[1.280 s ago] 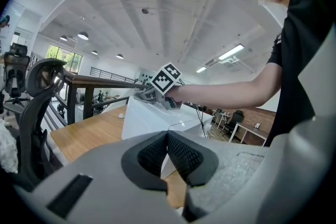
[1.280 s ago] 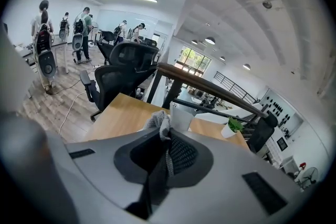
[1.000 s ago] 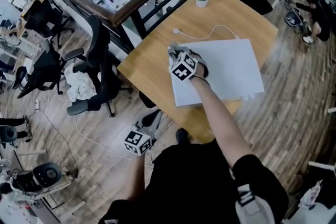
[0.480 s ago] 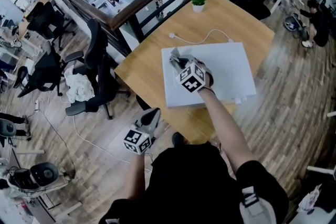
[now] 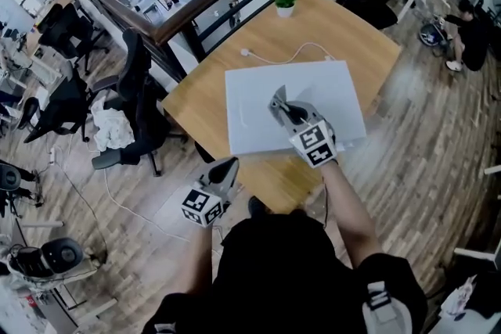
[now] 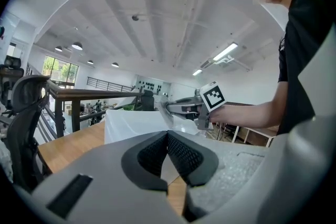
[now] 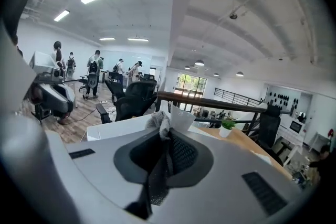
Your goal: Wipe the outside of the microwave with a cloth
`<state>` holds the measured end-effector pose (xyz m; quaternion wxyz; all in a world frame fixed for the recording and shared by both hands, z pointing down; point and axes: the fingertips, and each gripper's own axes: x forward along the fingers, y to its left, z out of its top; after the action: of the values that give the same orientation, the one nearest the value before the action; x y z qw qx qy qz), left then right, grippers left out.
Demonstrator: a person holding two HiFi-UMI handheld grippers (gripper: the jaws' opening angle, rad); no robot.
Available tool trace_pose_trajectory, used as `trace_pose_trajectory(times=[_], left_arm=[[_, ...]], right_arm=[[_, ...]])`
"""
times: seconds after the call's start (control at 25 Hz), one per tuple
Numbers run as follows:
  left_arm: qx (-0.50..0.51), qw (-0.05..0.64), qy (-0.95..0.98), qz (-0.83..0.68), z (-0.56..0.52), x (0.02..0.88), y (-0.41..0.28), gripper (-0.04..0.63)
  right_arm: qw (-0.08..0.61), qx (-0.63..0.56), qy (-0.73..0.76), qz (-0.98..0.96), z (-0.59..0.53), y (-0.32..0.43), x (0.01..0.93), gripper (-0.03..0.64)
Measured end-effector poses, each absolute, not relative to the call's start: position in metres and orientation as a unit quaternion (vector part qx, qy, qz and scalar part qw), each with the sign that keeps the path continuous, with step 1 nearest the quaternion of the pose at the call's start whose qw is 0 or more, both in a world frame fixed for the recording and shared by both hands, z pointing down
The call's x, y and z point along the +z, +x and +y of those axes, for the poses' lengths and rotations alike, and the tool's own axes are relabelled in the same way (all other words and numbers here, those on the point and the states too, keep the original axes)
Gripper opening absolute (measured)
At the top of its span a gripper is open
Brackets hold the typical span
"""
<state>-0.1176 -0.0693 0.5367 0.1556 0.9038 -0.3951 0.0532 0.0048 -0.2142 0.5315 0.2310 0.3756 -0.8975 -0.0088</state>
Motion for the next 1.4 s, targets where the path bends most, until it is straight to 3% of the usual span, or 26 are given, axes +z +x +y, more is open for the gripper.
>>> trace_pose_trajectory(times=[0.8, 1.4], left_arm=[[0.09, 0.151, 0.914, -0.365, -0.041, 0.535, -0.009, 0.0], [0.105, 0.148, 0.906, -0.383, 0.001, 0.542, 0.033, 0.0]], right_arm=[[0.168, 0.022, 0.409, -0.897, -0.098, 0.159, 0.549, 0.021], [0.163, 0.026, 0.377, -0.912, -0.037, 0.2, 0.571, 0.02]])
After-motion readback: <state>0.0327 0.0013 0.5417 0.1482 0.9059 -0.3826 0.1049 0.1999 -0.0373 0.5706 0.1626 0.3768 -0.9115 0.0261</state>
